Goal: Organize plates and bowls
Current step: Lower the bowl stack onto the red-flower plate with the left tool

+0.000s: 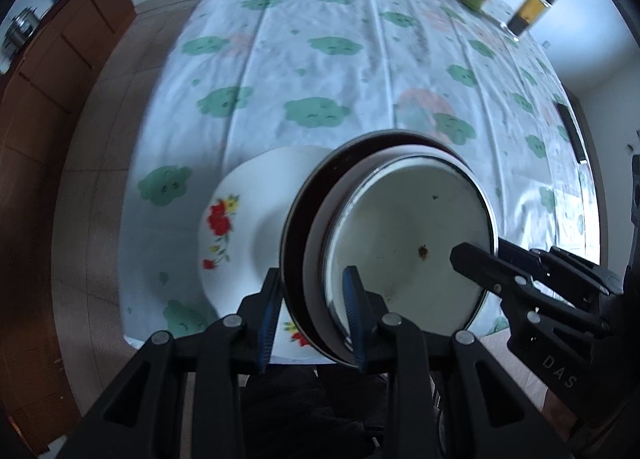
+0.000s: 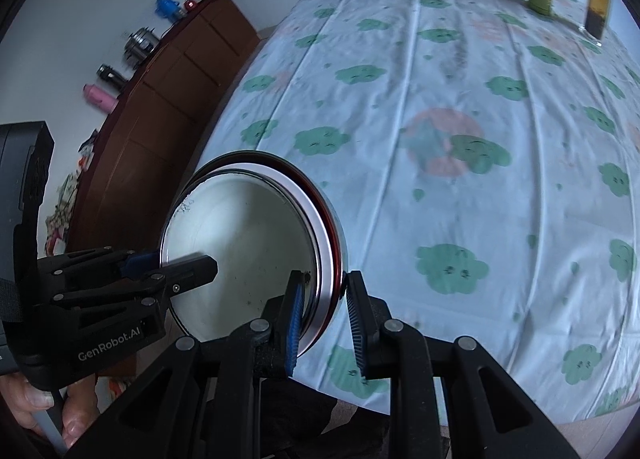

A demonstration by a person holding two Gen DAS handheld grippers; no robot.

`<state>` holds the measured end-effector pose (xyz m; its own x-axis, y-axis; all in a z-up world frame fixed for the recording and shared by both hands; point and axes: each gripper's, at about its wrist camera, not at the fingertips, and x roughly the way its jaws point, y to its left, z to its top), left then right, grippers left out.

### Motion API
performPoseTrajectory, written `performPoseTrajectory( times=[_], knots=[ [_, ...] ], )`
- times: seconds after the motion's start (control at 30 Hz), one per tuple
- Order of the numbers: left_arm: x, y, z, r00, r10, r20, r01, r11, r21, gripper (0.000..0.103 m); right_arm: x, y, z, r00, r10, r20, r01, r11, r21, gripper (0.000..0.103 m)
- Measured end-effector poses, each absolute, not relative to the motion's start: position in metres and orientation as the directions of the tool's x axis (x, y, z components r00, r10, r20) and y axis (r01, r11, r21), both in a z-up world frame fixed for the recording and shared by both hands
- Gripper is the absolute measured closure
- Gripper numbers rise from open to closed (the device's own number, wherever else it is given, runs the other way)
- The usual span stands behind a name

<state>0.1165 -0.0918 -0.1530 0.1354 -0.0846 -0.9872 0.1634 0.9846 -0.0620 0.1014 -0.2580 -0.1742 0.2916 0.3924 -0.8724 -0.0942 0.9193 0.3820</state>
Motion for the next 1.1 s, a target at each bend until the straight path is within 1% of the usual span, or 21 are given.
performPoseTrajectory(
  times=[0.37,1.1],
  knots=[
    [0.117,-0.062,-0.164,0.112,-0.068,-0.991,0.096,0.994,-0.058,0.074,0.112,-0.225,-0.186,0.232,0.411,-0.882,-0.15,0.91,0.385,0.08],
    [0.121,-0.051,-0.189,0.037,-0.063,-0.997,0.074,0.995,-0.06,0.074,0.122,-0.212,-0.202,0.169,0.406,-0.898,-0.16,0.91,0.382,0.079]
  ],
)
